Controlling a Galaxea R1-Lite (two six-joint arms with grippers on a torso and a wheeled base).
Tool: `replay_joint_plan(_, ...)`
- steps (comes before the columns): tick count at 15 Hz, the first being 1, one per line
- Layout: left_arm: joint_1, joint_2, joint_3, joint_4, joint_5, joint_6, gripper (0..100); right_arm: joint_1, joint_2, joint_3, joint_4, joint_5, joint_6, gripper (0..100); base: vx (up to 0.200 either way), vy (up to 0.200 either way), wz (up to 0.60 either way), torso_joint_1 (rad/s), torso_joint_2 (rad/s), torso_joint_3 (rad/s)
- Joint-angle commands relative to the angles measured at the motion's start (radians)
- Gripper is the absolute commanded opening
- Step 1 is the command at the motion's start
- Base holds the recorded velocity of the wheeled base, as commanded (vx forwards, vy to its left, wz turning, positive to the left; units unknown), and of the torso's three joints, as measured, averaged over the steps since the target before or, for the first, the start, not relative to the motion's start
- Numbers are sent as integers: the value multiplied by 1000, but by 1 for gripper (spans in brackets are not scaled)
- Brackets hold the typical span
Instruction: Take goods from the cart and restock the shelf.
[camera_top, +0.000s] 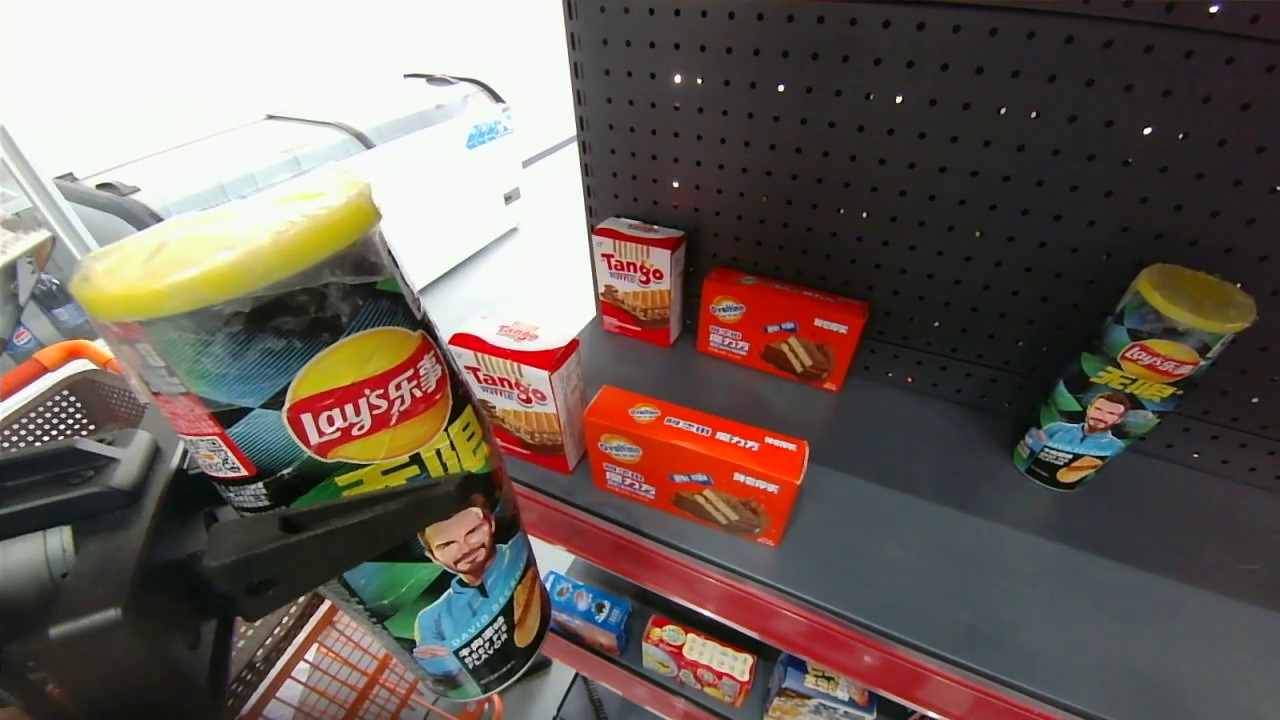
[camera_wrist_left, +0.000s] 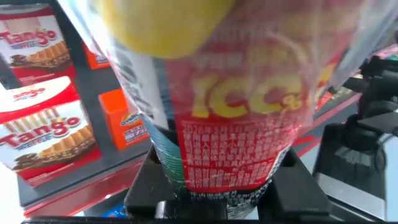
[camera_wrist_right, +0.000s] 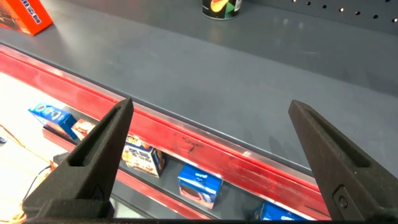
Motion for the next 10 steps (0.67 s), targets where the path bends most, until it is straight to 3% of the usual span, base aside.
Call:
replay_joint_plan(1,2,9,0,0,-3,0,0,0,1,0,0,0,0,100,0,0,0,0,0,0)
replay_joint_plan(4,5,9,-3,0,-3,0,0,1,1,0,0,0,0,100,0,0,0,0,0,0)
replay_joint_plan(10,7,15,-15,-2,-3,0,0,1,1,0,0,0,0,100,0,0,-600,2,2,2)
